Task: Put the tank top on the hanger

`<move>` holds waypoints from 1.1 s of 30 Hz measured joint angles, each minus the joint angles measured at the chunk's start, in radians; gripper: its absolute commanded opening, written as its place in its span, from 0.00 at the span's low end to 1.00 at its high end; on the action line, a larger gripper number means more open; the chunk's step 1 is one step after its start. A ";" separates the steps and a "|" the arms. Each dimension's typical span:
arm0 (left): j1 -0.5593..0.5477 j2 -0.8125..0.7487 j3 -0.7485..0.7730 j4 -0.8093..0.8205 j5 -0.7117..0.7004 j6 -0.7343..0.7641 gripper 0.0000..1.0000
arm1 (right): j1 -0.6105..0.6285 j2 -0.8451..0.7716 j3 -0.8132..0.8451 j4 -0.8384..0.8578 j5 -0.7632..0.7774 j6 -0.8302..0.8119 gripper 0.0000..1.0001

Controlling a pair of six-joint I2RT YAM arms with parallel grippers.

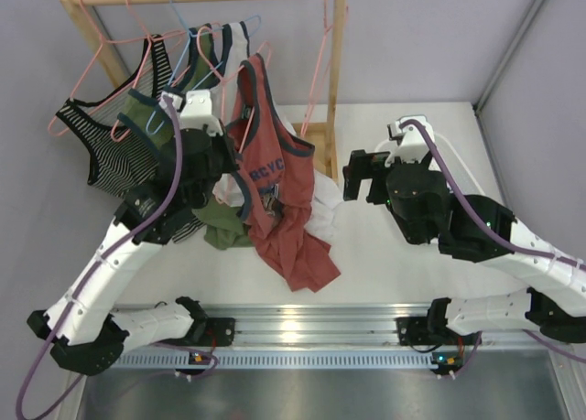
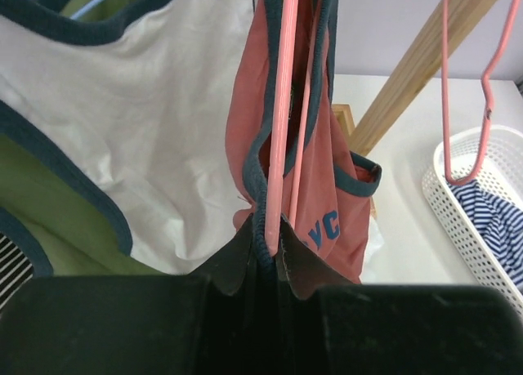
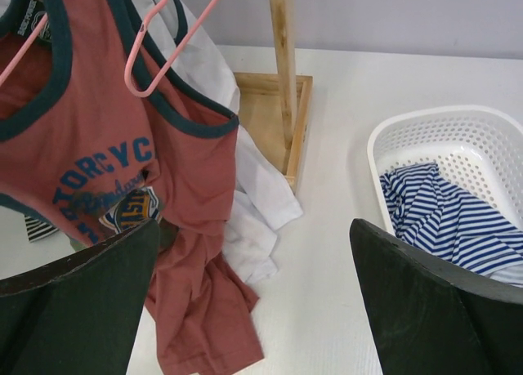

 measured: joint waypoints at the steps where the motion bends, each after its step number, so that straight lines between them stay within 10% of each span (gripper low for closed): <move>1: 0.016 0.020 0.019 -0.001 0.004 0.008 0.00 | 0.000 0.000 0.000 0.000 -0.001 0.000 1.00; 33: 0.385 0.394 0.614 -0.201 0.470 0.080 0.00 | 0.000 0.000 0.000 -0.007 -0.009 0.001 1.00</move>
